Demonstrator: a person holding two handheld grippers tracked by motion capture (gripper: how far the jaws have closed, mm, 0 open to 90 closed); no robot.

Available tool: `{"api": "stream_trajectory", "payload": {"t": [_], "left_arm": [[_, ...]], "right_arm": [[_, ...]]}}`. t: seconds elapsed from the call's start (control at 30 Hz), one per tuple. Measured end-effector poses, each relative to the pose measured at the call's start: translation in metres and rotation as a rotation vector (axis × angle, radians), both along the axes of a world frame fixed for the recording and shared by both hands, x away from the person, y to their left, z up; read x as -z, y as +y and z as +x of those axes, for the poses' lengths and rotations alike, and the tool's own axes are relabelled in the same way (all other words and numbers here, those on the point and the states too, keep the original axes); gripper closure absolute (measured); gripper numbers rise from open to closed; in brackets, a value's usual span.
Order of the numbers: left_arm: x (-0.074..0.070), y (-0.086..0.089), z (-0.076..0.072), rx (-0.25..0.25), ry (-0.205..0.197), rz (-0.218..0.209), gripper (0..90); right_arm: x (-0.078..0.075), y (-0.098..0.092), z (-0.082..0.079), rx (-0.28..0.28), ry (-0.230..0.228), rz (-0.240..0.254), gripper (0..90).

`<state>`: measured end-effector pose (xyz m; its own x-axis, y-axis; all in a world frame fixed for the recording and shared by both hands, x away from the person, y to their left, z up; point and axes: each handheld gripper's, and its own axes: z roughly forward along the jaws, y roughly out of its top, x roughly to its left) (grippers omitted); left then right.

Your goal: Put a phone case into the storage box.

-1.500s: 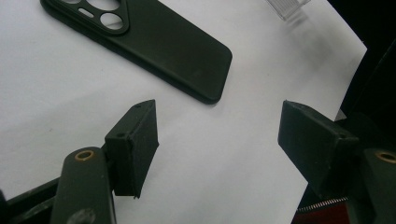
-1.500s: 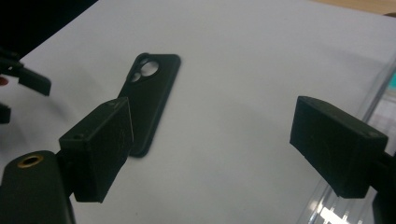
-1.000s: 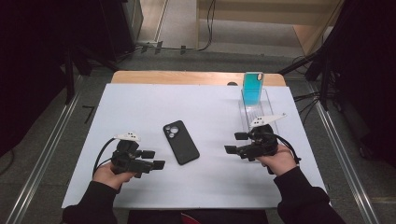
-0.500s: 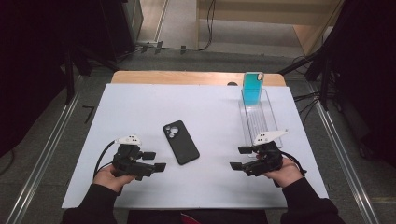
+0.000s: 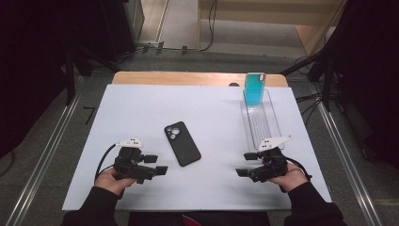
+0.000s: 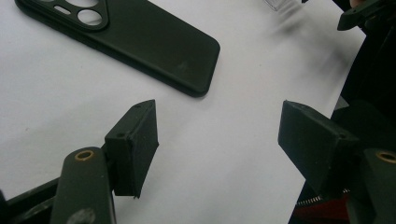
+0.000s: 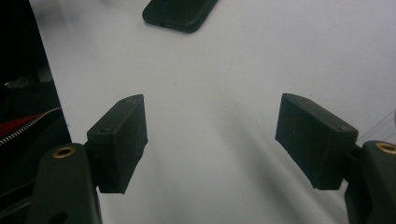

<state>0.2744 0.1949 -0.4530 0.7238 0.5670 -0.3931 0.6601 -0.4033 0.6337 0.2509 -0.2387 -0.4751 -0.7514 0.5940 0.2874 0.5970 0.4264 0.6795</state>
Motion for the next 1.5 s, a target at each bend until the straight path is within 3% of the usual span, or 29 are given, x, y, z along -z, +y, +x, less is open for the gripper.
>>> {"api": "stream_trajectory", "payload": {"t": [0.23, 0.33, 0.63, 0.93, 1.5], "left_arm": [[-0.001, 0.003, 0.001, -0.014, -0.002, 0.004, 28.4], [-0.003, 0.004, 0.003, -0.033, 0.052, -0.018, 28.4], [-0.004, 0.005, 0.004, -0.036, 0.024, -0.011, 28.4], [-0.004, 0.005, 0.003, -0.036, 0.02, -0.009, 28.4], [-0.005, 0.006, 0.004, -0.038, 0.015, 0.005, 28.4]], "right_arm": [[-0.004, 0.002, -0.001, 0.012, -0.021, 0.025, 22.4], [-0.006, 0.003, 0.0, 0.03, -0.01, 0.027, 22.1], [-0.021, 0.013, 0.008, 0.06, 0.029, 0.052, 21.1], [-0.032, 0.036, 0.019, 0.074, 0.0, 0.043, 21.0], [-0.032, 0.074, 0.042, 0.056, 0.005, 0.041, 21.0]]}}
